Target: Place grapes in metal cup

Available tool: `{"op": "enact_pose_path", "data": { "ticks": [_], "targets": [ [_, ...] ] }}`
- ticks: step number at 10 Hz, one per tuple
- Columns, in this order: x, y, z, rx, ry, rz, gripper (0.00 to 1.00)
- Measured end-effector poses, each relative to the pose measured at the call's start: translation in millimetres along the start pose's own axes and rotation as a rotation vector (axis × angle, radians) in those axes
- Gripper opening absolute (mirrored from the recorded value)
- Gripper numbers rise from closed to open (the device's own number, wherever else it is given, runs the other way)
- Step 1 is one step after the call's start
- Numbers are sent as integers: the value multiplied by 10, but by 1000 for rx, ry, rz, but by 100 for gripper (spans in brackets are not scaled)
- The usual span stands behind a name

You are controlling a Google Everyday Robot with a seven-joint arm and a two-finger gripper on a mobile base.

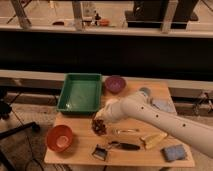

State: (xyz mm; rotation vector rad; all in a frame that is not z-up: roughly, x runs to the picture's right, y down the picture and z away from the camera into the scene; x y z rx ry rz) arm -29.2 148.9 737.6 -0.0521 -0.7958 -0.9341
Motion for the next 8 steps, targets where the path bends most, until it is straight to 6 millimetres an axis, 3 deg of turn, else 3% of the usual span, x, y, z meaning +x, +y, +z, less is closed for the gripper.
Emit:
{"op": "enact_pose_path", "data": {
  "ticks": [8],
  "targets": [
    [-40, -54, -32, -15, 22, -13, 1]
  ]
}}
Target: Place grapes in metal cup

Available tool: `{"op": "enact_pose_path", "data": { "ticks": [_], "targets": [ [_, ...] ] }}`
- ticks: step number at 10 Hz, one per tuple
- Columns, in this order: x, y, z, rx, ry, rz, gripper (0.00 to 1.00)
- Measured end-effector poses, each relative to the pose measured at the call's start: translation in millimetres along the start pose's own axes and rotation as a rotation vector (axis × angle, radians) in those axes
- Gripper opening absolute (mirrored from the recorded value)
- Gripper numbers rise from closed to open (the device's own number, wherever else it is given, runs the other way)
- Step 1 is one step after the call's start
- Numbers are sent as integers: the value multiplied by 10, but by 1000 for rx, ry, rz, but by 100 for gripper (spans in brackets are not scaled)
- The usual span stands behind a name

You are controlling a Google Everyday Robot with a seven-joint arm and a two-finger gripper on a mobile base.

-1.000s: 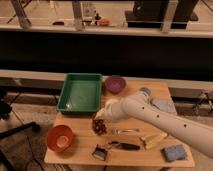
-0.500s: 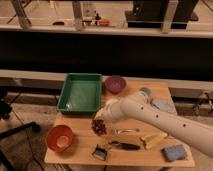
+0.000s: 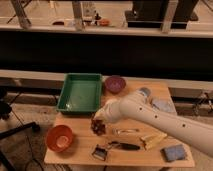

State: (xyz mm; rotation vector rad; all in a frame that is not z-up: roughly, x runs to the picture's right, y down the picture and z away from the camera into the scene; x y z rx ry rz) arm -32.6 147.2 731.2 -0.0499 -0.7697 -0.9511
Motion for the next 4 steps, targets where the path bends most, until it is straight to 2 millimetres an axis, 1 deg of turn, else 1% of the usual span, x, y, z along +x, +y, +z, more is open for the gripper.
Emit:
{"op": "enact_pose_path", "data": {
  "ticks": [2, 3, 4],
  "targets": [
    [-16, -8, -7, -8, 3, -6, 1],
    [-25, -11, -9, -13, 4, -11, 2],
    [-46, -38, -4, -29, 6, -25, 11]
  ]
}}
